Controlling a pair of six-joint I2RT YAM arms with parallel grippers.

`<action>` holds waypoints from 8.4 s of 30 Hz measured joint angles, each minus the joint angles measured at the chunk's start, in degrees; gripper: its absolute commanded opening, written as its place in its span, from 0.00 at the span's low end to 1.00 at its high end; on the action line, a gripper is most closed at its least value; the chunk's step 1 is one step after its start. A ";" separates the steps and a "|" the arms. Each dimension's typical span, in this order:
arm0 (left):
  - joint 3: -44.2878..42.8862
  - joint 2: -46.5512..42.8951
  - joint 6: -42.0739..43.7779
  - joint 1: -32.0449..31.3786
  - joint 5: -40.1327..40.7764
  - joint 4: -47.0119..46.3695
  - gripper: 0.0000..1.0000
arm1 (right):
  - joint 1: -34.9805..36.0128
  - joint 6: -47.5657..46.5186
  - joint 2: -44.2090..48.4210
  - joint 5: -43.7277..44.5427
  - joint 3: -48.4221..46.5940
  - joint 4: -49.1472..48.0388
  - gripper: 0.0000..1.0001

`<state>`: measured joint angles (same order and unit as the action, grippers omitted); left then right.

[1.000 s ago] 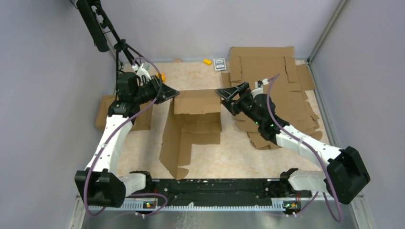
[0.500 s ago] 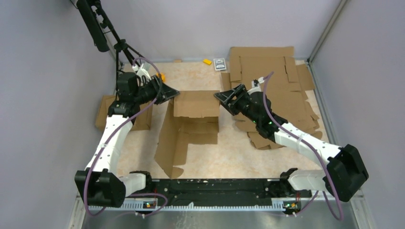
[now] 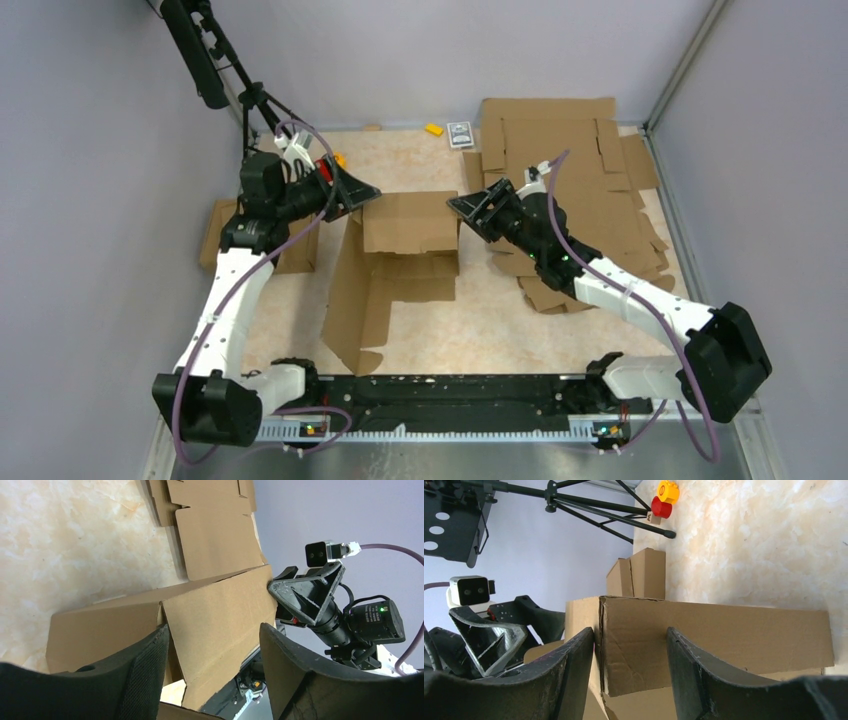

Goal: Fold the paper box

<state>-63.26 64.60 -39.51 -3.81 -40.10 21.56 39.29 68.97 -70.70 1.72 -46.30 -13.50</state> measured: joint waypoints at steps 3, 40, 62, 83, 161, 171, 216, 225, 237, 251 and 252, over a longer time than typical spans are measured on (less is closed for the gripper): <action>-0.55 0.04 -0.37 0.02 -0.61 -0.04 0.68 | 0.00 -0.02 0.00 0.07 0.00 0.07 0.54; -32.26 13.29 15.28 2.91 4.26 11.82 0.76 | 0.07 -1.97 -5.25 -1.22 -6.43 3.02 0.53; -17.97 15.06 17.81 3.34 2.84 15.93 0.38 | 1.68 -2.73 -8.70 -0.96 -10.88 5.46 0.52; -18.10 16.41 17.14 3.56 2.08 13.05 0.27 | 2.23 -11.69 -10.25 0.17 -17.42 14.32 0.47; -32.26 23.69 19.89 0.74 8.63 20.79 0.58 | 6.05 -2.40 -8.72 11.76 -22.51 28.46 0.38; -27.17 23.63 20.00 0.52 5.90 21.97 0.35 | 6.05 -2.93 -9.33 10.82 -22.51 27.61 0.35; -25.09 21.05 21.73 -9.66 3.52 22.58 0.36 | 12.83 -11.13 5.03 16.85 -17.77 40.37 0.35; -23.58 20.22 21.79 -11.45 4.37 19.98 0.37 | 12.83 -13.51 7.87 17.31 -15.47 39.91 0.45; -23.43 20.24 21.88 -12.02 5.03 19.17 0.37 | 12.70 -16.52 9.29 16.94 -15.19 40.76 0.52; -22.69 20.24 22.99 -12.22 5.03 17.94 0.40 | 12.31 -27.06 8.48 8.55 -17.25 42.14 0.66; -22.67 20.24 23.02 -12.22 5.03 17.90 0.40 | 12.31 -28.57 7.67 7.74 -18.10 42.58 0.67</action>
<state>-85.93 84.84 -16.49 -16.03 -35.07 39.46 51.59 40.40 -63.02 9.45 -64.40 29.08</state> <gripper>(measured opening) 0.405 0.629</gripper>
